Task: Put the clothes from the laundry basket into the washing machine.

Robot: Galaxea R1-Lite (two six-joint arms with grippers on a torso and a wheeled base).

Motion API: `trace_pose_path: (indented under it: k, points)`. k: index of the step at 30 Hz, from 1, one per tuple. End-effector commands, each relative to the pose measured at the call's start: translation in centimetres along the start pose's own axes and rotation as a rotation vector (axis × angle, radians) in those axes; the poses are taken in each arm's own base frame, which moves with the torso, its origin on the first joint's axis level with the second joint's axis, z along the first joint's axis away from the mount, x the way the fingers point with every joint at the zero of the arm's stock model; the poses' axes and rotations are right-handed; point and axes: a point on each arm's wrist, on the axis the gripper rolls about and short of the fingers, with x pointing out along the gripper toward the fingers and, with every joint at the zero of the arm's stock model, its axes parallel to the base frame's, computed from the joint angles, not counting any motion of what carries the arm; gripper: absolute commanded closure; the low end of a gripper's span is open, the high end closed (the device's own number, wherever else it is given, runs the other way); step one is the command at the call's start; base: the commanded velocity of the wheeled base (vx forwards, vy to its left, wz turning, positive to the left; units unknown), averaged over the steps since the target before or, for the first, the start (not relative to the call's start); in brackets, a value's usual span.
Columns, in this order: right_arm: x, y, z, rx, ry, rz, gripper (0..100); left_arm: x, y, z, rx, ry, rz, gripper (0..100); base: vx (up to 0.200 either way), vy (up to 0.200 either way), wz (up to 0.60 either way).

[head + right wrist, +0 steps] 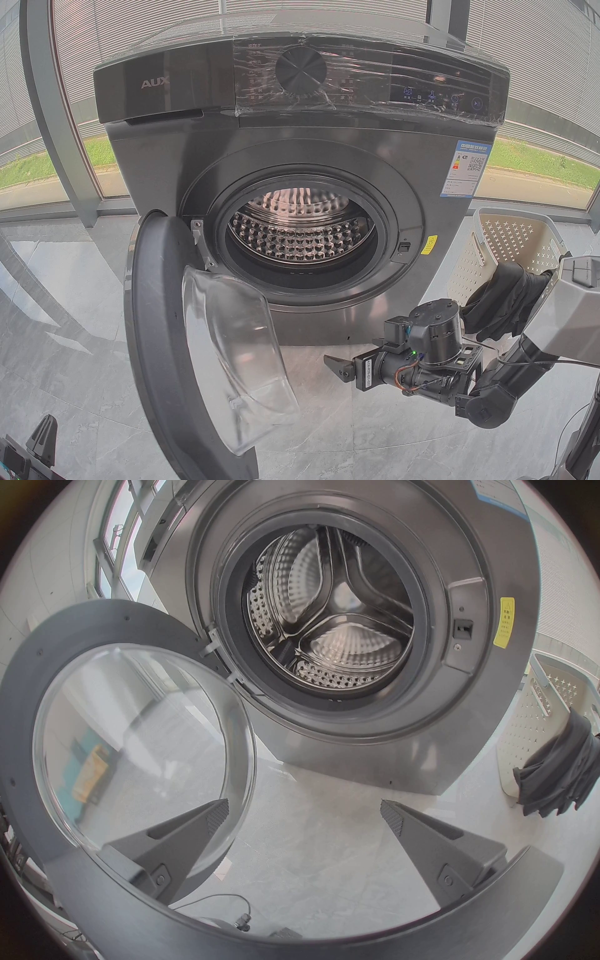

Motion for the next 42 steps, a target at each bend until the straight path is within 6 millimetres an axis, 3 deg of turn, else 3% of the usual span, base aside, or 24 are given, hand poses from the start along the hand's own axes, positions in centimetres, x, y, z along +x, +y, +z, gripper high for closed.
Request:
trace_pose_path:
  k: [1, 7, 13, 20, 27, 42]
  points:
    - [0.2, 0.3, 0.9, 0.005, -0.042, 0.020, 0, 0.0, 0.0, -0.5, 0.001, 0.000, 0.000, 100, 0.000, 0.000, 0.00]
    - [1.8, 0.5, 1.0, 0.001, -0.049, 0.037, 0, 0.0, 0.0, -0.5, 0.001, 0.000, 0.000, 100, -0.200, 0.000, 0.00]
    - [4.3, 1.1, 1.4, -0.009, -0.065, 0.050, 0, 0.0, 0.0, -0.5, 0.000, 0.000, 0.000, 100, 0.000, 0.000, 0.00]
    - [5.8, 2.7, 0.2, -0.027, -0.047, 0.087, 0, 0.0, 0.0, -0.5, 0.001, -0.001, 0.000, 100, 0.000, 0.000, 0.00]
    - [6.3, 4.6, -0.5, -0.041, -0.047, 0.134, 0, 0.0, 0.0, -0.5, 0.000, 0.000, 0.000, 100, 0.000, 0.000, 0.00]
    - [6.6, 5.2, -0.2, -0.034, -0.086, 0.172, 0, 0.0, 0.0, -0.5, 0.000, 0.000, 0.000, 100, 0.000, 0.000, 0.00]
